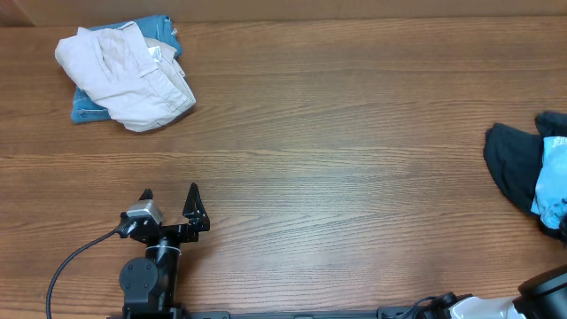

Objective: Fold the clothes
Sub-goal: 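Reach the right gripper to the right pile and grasp the light-blue T-shirt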

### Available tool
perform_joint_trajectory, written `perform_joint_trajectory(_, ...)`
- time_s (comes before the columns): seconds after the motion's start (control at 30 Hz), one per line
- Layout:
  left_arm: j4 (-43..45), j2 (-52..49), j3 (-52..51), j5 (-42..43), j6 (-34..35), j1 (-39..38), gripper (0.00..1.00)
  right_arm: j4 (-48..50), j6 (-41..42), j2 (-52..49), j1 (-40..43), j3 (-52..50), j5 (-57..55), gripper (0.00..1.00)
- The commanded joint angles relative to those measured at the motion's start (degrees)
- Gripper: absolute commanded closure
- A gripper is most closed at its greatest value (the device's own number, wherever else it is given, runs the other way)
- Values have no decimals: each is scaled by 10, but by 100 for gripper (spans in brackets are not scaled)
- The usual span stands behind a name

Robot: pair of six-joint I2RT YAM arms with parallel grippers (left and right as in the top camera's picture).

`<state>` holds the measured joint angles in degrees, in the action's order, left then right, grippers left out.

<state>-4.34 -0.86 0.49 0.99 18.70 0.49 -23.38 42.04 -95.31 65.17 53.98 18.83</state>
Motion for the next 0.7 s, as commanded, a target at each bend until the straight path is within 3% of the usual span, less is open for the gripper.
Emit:
perform_joint_trajectory(0.0, -1, 5, -2, -5, -7, 3, 0, 7, -16, 18, -3, 5, 44, 86)
perform_joint_trajectory(0.3, -1, 5, -2, -5, -7, 3, 0, -10, -20, 66, -3, 5, 44, 80)
perform_joint_trajectory(0.43, -1, 5, -2, -5, -7, 3, 0, -12, -20, 66, -10, 5, 59, 89)
perform_joint_trajectory(0.5, -1, 5, -2, -5, -7, 3, 0, -2, -28, 66, -31, 5, 86, 92)
perform_joint_trajectory(0.67, -1, 5, -2, -5, -7, 3, 0, 33, -75, 92, -180, 5, 102, 93)
